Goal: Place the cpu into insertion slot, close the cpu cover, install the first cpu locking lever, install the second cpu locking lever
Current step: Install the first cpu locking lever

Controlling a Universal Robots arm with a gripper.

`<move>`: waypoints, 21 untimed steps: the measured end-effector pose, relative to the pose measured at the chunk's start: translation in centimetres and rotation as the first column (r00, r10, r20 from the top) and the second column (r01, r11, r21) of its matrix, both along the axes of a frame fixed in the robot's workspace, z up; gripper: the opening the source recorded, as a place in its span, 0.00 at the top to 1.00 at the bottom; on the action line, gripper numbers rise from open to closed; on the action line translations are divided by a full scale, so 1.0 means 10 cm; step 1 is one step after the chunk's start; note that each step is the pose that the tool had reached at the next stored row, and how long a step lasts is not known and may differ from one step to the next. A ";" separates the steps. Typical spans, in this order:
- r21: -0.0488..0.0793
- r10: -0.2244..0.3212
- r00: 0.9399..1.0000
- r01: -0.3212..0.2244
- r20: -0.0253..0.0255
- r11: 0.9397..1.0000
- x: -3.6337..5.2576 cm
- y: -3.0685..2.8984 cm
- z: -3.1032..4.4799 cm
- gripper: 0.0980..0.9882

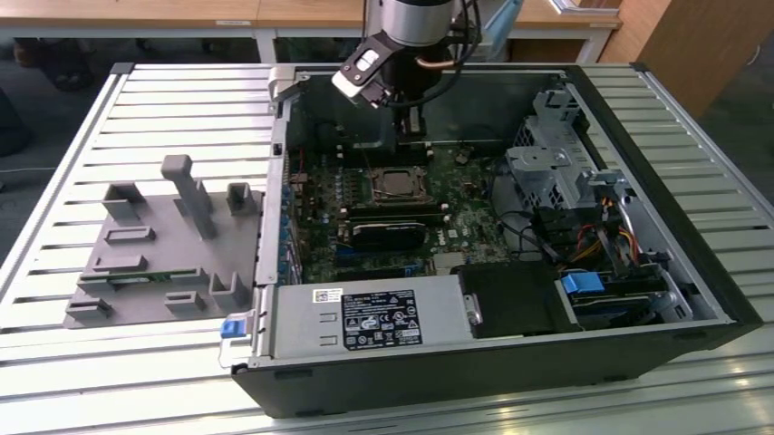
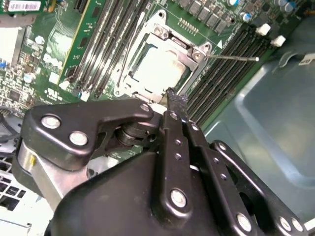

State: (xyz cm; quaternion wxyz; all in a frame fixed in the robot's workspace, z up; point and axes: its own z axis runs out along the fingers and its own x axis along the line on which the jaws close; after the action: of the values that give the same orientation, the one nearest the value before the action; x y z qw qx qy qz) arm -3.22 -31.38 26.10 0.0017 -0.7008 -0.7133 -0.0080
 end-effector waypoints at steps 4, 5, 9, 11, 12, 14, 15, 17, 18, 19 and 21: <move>0.000 0.070 0.998 -0.070 0.000 0.998 0.000 0.000 0.001 0.99; 0.000 0.088 0.996 -0.088 0.000 0.996 0.000 0.000 0.001 0.99; 0.000 0.161 0.987 -0.161 0.000 0.987 0.000 0.000 0.000 0.99; 0.000 0.196 0.981 -0.196 0.000 0.981 0.000 0.000 -0.001 0.99; 0.000 0.213 0.977 -0.213 0.000 0.977 0.000 0.000 -0.001 0.99; 0.000 0.250 0.968 -0.250 0.000 0.968 0.000 0.000 -0.002 0.99; 0.000 0.268 0.964 -0.268 0.000 0.964 0.000 0.000 -0.002 0.99; 0.000 0.302 0.953 -0.302 0.000 0.953 0.000 0.000 -0.003 0.99; 0.000 0.319 0.948 -0.319 0.000 0.948 0.000 0.000 -0.003 0.99; 0.000 0.336 0.942 -0.336 0.000 0.942 0.000 0.000 -0.004 0.99; 0.000 0.371 0.929 -0.371 0.000 0.929 0.000 0.000 -0.004 0.99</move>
State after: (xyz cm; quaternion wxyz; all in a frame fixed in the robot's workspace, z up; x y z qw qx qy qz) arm -3.22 -31.38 26.05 0.0032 -0.5537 -0.8327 -0.0075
